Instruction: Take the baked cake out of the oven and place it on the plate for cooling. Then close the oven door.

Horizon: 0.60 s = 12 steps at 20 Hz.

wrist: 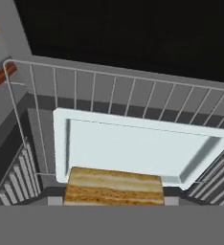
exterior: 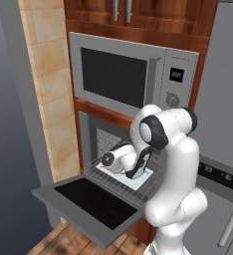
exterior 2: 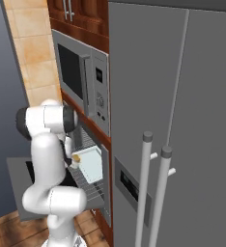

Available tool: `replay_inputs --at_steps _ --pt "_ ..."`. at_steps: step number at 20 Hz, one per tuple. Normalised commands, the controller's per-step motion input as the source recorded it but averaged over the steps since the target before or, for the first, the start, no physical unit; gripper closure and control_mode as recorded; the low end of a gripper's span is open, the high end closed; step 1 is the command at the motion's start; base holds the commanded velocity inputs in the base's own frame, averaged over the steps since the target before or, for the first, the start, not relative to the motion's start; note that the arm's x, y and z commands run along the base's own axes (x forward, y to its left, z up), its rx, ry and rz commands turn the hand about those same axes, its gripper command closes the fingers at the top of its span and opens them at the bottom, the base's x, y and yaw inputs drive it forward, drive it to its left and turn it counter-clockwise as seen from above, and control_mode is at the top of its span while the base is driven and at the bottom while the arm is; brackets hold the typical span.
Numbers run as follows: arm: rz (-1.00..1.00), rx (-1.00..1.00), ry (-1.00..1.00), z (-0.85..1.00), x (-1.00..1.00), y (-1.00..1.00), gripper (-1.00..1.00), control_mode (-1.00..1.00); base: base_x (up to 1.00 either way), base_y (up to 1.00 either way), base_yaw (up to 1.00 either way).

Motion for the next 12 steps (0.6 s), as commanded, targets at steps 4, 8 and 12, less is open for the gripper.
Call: replay_inputs --at_steps 4,8,12 --pt "0.06 0.10 0.12 1.00 -0.38 0.50 1.00 -1.00 0.00 0.00 0.00" --pt "0.04 0.06 0.16 1.00 -0.13 0.53 1.00 -1.00 0.00 0.00 0.00" --pt "0.03 0.03 0.16 1.00 -0.01 0.55 1.00 -1.00 0.00 0.00 0.00"
